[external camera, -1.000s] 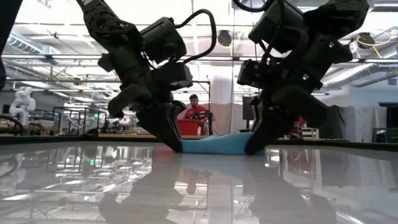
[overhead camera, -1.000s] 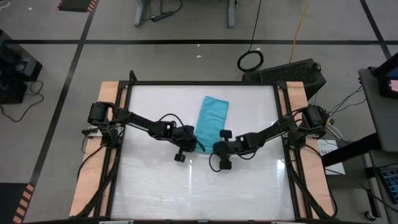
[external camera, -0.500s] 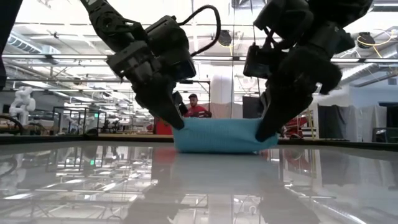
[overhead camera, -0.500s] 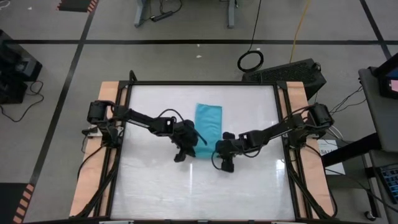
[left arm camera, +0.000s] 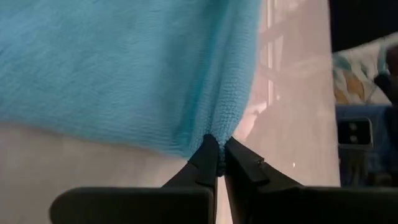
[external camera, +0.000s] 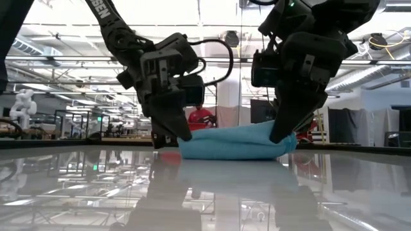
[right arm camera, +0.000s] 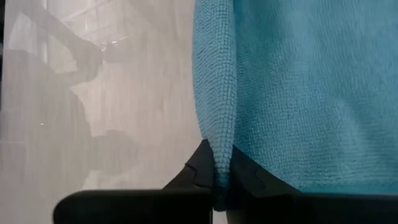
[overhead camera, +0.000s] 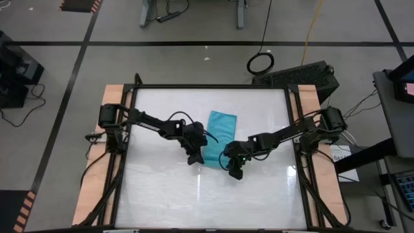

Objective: Roll towel
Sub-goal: Roll the blue microfiber towel

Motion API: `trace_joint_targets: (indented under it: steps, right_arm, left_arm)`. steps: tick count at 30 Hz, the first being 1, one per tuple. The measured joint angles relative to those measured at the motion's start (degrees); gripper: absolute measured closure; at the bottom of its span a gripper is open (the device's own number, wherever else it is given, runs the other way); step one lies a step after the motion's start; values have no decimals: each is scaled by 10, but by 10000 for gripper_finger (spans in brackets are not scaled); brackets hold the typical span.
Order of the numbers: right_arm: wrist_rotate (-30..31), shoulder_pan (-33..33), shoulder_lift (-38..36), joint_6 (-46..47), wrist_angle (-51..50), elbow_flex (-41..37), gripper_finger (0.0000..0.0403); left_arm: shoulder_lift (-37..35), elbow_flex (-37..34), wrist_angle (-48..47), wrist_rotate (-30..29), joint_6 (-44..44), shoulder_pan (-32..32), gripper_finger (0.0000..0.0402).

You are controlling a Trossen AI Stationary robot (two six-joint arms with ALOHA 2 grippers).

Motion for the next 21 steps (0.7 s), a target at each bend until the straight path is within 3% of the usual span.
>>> trace_joint_targets:
  steps: [10, 21]
  right_arm:
    - [-41, -10, 6, 63, -4, -1, 383]
    - [-53, -7, -5, 41, -8, -2, 245]
  left_arm:
    - [7, 6, 28, -16, -69, -1, 385]
    - [47, 37, 26, -18, -98, -9, 385]
